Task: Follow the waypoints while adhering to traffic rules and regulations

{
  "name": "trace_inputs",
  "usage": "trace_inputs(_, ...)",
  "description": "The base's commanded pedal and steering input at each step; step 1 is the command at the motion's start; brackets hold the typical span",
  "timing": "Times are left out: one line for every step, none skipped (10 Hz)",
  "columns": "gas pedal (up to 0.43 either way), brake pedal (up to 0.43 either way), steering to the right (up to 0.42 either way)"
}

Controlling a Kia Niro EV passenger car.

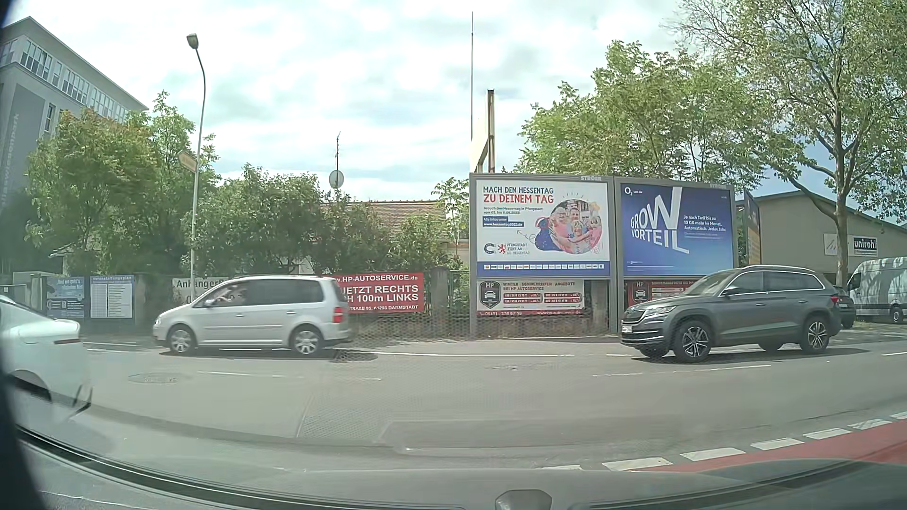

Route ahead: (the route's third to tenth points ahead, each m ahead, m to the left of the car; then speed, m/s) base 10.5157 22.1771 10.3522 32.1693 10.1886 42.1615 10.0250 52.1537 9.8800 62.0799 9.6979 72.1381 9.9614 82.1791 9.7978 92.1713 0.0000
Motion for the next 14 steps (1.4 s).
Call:
trace_inputs(0.0, 0.152, -0.214)
trace_inputs(0.0, 0.159, -0.214)
trace_inputs(0.0, 0.159, -0.215)
trace_inputs(0.0, 0.152, -0.221)
trace_inputs(0.0, 0.152, -0.223)
trace_inputs(0.0, 0.152, -0.223)
trace_inputs(0.0, 0.152, -0.222)
trace_inputs(0.0, 0.152, -0.222)
trace_inputs(0.0, 0.165, -0.222)
trace_inputs(0.0, 0.177, -0.222)
trace_inputs(0.0, 0.171, -0.222)
trace_inputs(0.0, 0.171, -0.222)
trace_inputs(0.0, 0.171, -0.222)
trace_inputs(0.0, 0.171, -0.222)
